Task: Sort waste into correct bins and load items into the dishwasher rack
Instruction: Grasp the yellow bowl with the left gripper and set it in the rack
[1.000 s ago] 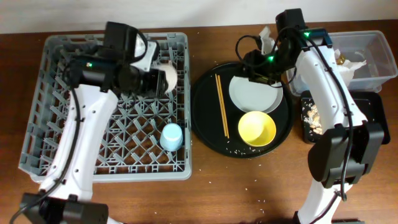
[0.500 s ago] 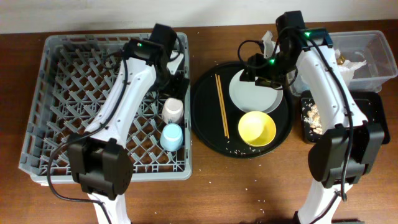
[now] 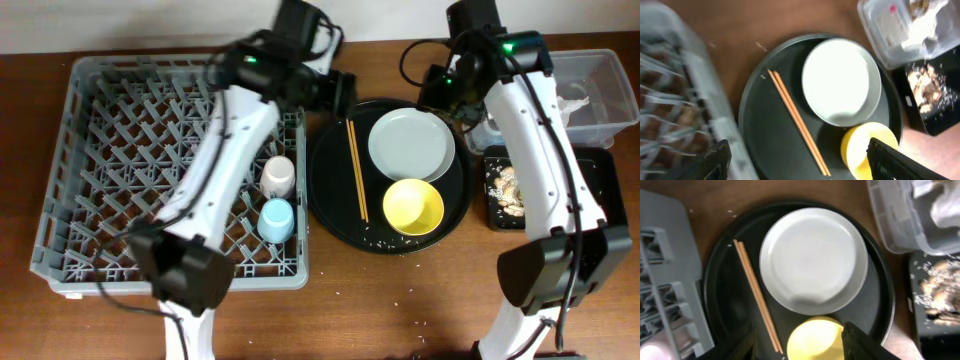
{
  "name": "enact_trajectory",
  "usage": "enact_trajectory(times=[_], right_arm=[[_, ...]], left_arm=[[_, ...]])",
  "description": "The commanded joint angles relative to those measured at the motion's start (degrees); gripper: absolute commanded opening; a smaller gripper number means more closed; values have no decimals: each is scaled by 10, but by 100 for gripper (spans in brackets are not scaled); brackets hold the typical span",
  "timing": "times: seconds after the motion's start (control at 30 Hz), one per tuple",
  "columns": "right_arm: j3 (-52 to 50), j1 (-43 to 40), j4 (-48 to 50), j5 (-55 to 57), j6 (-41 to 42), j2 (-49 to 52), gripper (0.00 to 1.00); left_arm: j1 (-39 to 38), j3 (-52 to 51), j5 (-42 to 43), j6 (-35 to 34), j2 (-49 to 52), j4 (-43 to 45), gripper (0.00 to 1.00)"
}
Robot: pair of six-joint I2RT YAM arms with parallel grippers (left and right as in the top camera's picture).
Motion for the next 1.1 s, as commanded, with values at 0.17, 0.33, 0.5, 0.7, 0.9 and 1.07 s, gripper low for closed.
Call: enact_trajectory(times=[0.17, 0.33, 0.5, 0.7, 0.9, 1.07], right_arm=[[-3, -70, -22, 1, 9, -11, 99], [-3, -70, -32, 3, 2, -11, 99], [-3, -71, -31, 18, 2, -11, 98], [-3, -71, -32, 18, 2, -11, 98], [-3, -71, -32, 17, 2, -11, 98], [-3, -71, -32, 17, 3, -11, 98]], left_arm=[[-68, -1, -29, -74, 85, 24, 72], [-87, -1, 8, -138, 181, 75, 68], [-97, 4, 39, 5, 176, -137, 68], [-117, -3, 145, 118, 177, -111, 72], [-141, -14, 68, 117, 227, -72, 49], [-141, -13, 72, 94, 228, -67, 1]])
